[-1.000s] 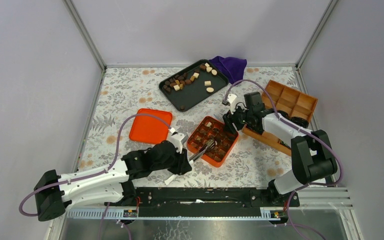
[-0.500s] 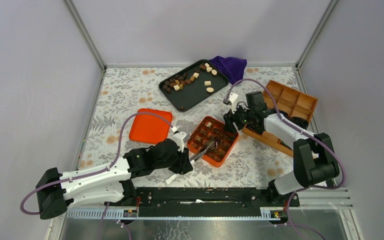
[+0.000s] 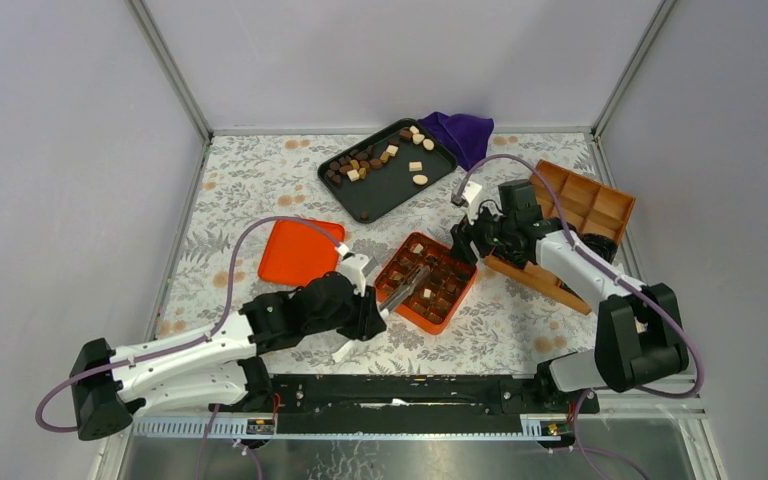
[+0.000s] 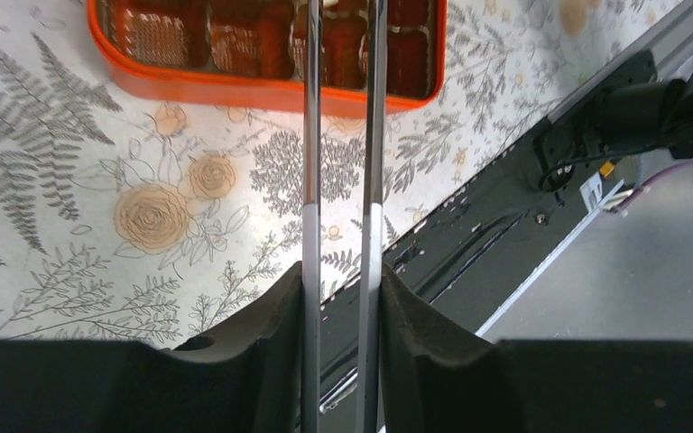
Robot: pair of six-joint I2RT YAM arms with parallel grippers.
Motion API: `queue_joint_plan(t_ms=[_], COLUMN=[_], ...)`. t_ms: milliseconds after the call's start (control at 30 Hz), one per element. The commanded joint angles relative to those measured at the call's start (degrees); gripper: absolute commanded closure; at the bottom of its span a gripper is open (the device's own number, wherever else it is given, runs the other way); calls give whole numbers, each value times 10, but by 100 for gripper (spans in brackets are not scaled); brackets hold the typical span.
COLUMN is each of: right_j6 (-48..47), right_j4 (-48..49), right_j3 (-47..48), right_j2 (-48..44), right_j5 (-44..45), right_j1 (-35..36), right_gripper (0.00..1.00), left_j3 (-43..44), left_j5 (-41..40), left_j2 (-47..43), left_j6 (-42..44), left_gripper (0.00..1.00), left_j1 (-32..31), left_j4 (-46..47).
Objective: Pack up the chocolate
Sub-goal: Place the fake chocolate in the packing box, then pick up the fake chocolate from the plate.
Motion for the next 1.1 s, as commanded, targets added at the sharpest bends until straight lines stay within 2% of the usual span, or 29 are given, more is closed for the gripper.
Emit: queue_joint_plan(t_ms=[0,133,267,367,433,667,1067], right_j6=[-9,6,38,50,47,31,12], right_j4=[-28,-81,-118,-105,-91,-66,-74], right_j3=[51,97,143,136,114,62,59], right_j2=[-65,-89,-85,-76,-75,-91,-93], right_j5=[-35,-76,-115,-138,-131,-137,-125], right_j1=[-7,-8,-9,-25,-46,-67,-63], right_gripper=[29,28,26,26,26,26,26], left_j3=[65,138,188,238,283,448,659], left_j5=[-69,-50,26,75,80,83,79], left_j2=[-15,22,70,129,178,364,592], left_j6=[10,50,113,157,192,275,333], left_gripper=[67,67,67,66,65,64,61], left_j1=[4,76,210,295,328,390,421], left_j4=[-8,-50,-52,-60,-76,-126,-174])
